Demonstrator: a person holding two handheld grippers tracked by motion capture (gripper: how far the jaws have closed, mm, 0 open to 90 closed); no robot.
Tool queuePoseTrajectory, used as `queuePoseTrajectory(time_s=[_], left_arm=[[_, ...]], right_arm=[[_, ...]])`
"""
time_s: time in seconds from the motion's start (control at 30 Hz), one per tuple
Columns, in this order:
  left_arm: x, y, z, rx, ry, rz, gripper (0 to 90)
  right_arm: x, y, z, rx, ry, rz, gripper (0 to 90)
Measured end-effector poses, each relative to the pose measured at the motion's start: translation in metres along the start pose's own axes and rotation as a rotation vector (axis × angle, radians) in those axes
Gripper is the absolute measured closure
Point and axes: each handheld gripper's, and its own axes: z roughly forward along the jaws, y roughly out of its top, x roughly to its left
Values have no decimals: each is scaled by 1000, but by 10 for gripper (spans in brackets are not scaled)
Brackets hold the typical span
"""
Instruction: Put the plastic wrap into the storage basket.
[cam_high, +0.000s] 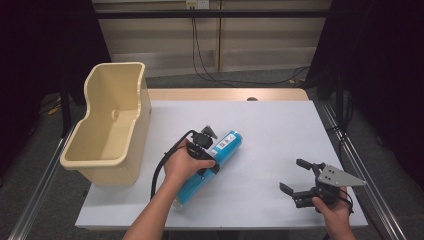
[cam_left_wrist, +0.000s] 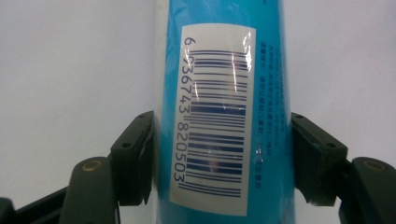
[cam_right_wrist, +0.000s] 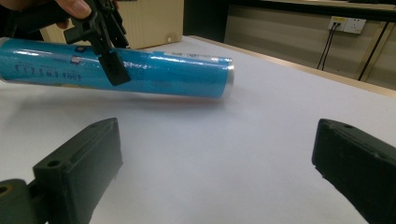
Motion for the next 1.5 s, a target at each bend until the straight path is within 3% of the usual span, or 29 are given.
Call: queuePoseTrajectory(time_s=[0.3,0.83,1.13,1.23,1.5], left_arm=[[7,1,-29,19,42,-39,324],[21,0,-98,-66,85,-143,324],[30,-4,-125,-82,96,-173,324],[34,-6,-135,-96,107,-208,324],[44,-9,-153,-105,122,-246,324]], right_arm=[[1,0,0,-2,0,-3,14],[1,1,0,-8,-3,1,14],[1,0,0,-8,-5,1,14],[2,1,0,-7,-3,0,14],[1,1,0,-8,-6,2,14]])
